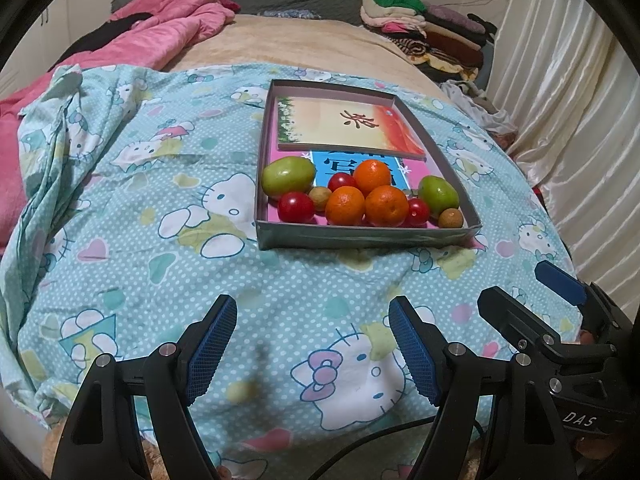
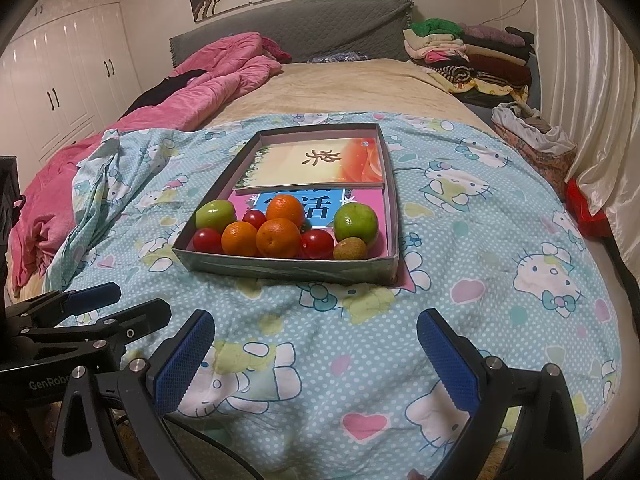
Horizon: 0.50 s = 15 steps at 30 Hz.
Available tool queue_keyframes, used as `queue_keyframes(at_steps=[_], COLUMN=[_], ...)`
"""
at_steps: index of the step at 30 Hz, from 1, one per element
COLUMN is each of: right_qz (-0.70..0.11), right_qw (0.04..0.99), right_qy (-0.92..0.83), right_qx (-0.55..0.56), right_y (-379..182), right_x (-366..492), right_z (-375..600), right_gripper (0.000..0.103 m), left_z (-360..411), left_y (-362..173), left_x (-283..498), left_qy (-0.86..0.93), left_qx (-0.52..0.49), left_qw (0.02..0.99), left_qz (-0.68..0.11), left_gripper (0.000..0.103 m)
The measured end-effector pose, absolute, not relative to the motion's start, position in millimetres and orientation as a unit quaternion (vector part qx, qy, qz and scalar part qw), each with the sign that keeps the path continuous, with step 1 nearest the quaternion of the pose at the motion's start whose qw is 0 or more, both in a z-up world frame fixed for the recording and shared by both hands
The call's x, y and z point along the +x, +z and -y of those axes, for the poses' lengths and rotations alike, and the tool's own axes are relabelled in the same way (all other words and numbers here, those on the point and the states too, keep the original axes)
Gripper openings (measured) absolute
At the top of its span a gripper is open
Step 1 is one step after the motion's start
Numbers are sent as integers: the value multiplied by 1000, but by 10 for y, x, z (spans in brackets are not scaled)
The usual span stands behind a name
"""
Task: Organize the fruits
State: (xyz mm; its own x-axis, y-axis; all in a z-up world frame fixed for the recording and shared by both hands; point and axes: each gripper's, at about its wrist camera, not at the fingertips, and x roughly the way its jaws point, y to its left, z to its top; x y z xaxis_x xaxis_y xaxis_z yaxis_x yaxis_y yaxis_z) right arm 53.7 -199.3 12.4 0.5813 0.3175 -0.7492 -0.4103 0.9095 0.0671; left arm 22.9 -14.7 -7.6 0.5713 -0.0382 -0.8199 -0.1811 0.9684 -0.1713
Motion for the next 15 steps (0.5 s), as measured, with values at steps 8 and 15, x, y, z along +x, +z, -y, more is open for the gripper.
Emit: queue_keyframes(at_steps=[8, 15], right_qz=[-409, -412], right_qw=[887, 887], right_qy=[205, 202], right_qx=[-56, -49], right_y=[128, 109], right_x=[540, 568], right_z=[1994, 2051], right_gripper=[102, 102], left_z=[169, 156], left_y=[-76, -36], left_x=[226, 217], left_qy=[38, 41], left_qx=[-117, -121], left_qw=[879, 883], left_qz=[-461, -451], left_gripper=[79, 79])
